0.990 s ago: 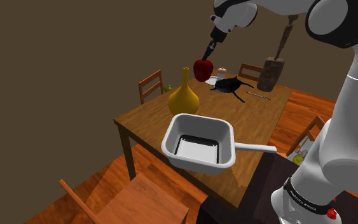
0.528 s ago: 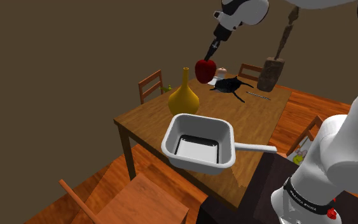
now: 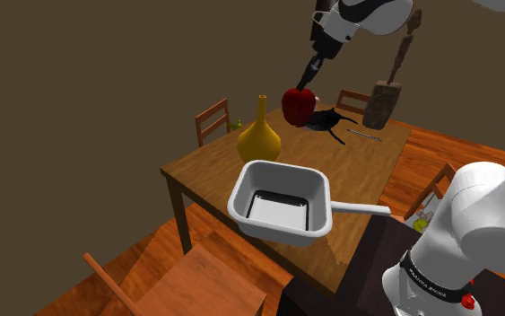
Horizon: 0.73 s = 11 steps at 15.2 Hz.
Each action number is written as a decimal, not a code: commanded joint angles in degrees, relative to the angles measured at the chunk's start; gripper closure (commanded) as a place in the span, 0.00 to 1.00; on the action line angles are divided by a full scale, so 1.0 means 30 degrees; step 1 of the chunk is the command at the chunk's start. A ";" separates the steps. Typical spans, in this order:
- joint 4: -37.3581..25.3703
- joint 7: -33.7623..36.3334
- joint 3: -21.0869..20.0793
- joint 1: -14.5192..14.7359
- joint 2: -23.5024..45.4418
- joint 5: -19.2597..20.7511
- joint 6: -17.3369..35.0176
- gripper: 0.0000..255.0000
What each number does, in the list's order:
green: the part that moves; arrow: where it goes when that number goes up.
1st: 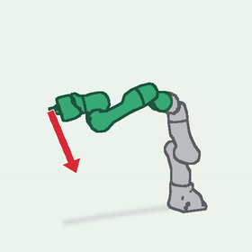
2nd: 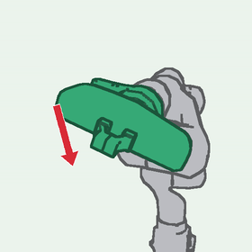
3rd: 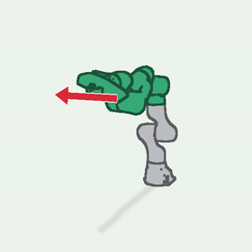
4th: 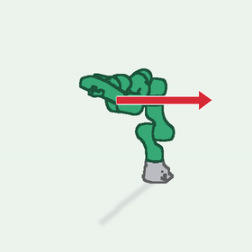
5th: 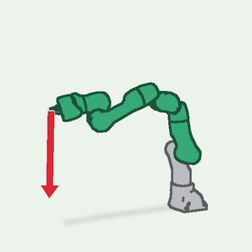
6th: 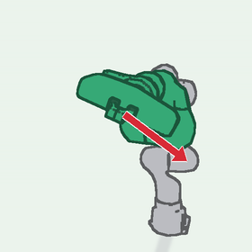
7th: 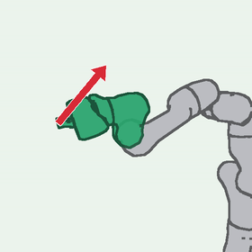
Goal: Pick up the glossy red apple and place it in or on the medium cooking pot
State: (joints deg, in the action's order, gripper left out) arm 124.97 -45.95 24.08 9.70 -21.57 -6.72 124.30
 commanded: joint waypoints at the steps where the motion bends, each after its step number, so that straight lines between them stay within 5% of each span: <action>1: 0.1219 0.1090 -0.0878 -0.0246 -0.1652 0.0693 -0.0229 1.00; 11: 0.5381 0.4932 -0.4628 -0.0994 -0.8360 0.1436 -0.2469 1.00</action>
State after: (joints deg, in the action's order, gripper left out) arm 139.90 -32.22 11.26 6.90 -44.34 -2.41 117.93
